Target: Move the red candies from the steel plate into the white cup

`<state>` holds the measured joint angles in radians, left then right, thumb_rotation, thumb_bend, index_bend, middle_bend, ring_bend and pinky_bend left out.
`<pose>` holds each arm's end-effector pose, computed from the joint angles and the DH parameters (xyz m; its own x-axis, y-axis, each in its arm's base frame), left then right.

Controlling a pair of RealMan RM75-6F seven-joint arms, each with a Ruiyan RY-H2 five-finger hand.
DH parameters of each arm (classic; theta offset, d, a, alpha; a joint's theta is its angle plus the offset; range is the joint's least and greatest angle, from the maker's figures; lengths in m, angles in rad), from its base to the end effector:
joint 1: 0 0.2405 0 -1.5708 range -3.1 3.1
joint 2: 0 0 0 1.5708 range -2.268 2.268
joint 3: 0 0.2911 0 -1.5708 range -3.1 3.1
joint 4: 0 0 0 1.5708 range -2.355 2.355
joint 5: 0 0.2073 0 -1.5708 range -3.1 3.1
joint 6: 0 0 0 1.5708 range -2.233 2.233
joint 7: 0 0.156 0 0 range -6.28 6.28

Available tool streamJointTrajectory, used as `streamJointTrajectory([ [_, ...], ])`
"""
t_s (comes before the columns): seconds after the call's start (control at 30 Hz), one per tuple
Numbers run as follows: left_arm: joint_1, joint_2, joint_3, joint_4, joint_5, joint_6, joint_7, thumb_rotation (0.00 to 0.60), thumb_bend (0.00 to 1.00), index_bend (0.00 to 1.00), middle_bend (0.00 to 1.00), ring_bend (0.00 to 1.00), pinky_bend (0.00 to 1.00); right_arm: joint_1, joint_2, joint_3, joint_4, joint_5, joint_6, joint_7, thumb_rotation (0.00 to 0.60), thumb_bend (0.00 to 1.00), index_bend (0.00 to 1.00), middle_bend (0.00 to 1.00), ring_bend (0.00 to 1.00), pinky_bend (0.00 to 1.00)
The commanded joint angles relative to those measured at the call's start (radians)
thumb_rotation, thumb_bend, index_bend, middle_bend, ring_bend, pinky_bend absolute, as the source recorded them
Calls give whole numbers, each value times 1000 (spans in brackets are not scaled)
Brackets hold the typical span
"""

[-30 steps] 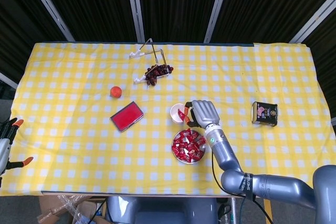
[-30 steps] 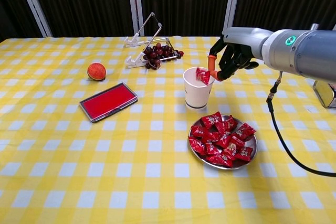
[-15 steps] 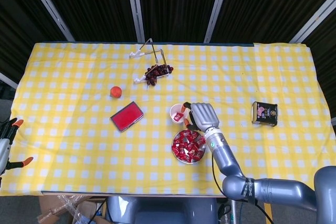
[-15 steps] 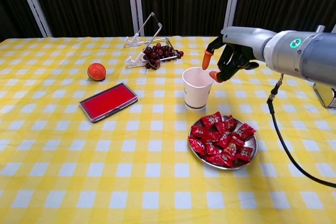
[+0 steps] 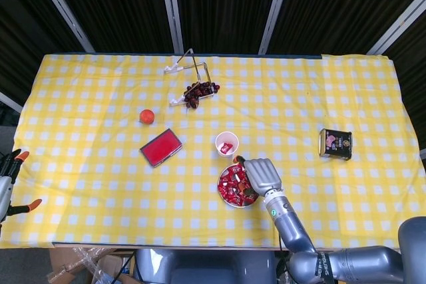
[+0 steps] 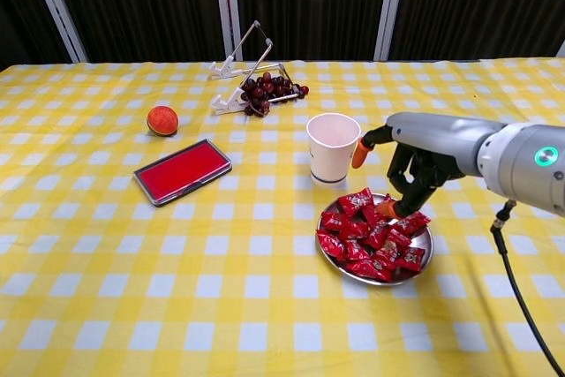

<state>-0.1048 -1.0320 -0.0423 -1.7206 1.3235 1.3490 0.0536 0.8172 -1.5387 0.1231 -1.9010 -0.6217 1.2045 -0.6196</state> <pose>-0.3541 0.1959 0.1860 0.3895 0.1452 0.9095 0.9028 0.1352 -0.4083 -0.1362 -0.3198 -0.0239 0.3122 -0.4633 0.8294 -0.9497 -0.1734 0.2607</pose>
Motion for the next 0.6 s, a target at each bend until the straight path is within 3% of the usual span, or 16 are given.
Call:
streamJointTrajectory([
  [0.03, 0, -1, 0, 1, 0, 1, 0, 600, 9, 0, 0, 0, 0, -8, -16, -10, 4, -4, 9, -7, 600, 390, 265, 812, 950, 947],
  [0.33, 0, 0, -1, 2, -1, 0, -1, 600, 9, 0, 0, 0, 0, -24, -68, -30, 50, 9, 3, -14, 600, 388, 256, 812, 950, 947],
  [0.6, -2, 0, -2, 1, -5, -4, -1, 600, 9, 0, 0, 0, 0, -34, -90, -31, 80, 11, -12, -9, 600, 338, 158, 812, 950, 947],
])
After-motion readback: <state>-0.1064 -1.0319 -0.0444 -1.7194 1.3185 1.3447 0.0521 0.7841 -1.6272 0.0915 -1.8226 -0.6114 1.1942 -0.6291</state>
